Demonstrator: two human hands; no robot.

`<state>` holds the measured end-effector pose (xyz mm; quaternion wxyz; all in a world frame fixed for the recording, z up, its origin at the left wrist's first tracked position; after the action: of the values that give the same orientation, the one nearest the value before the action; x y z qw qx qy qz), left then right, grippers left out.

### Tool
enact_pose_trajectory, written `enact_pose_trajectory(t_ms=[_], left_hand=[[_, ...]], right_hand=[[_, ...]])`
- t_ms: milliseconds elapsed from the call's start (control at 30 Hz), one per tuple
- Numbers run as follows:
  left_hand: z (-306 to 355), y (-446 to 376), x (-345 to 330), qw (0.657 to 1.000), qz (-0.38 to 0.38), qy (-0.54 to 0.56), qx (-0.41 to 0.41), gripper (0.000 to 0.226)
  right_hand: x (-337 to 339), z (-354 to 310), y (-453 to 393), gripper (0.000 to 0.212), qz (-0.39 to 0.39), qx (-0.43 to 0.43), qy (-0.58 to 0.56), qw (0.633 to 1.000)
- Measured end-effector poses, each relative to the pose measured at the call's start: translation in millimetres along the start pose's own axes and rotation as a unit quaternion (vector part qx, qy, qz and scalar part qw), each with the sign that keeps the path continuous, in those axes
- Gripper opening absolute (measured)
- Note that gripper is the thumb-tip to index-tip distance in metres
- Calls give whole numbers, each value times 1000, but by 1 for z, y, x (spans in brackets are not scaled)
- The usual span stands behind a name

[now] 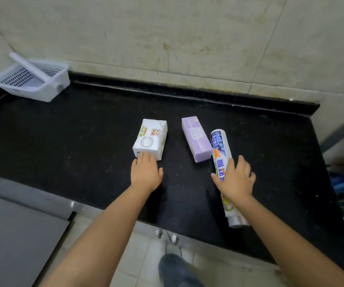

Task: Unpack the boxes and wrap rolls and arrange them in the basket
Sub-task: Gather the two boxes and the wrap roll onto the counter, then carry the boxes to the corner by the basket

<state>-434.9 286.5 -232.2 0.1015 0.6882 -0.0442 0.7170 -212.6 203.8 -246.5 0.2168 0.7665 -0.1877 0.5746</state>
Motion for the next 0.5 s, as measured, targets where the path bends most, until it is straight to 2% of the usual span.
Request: enact_pose_trajectory(t_ms=[67,100,233,367,500], left_hand=[[-8,-27,5,1000,9,18,23,62],[-12,-40,5,998,1,36,49,68],[-23,-72,-11,981,-72,98,151,99],[-24,-98,-29,978,-85,102,162,103],[-29,-111,-36,975,-68,132,167,94]], right_hand=[[11,-31,-28,61,39,56,-19,997],[12,-47,-41,57,35,77,-31,996],[-4,-93,-83,61,-48,80,-52,994],[-22,-109,-103,68,-83,24,-42,995],[-28,-111,-108,69,-58,6,-26,998]])
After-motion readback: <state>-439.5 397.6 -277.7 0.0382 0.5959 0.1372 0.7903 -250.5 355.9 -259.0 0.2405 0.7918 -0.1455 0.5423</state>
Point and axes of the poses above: each hand's wrist, its own y-axis away from the middle knuckle, its own x-axis out of the back of the hand, z = x × y, the point moved 6 cm from there along -y, towards the middle knuckle, and after that the axes turned 4 degrees about z, right-handed, at the moved point
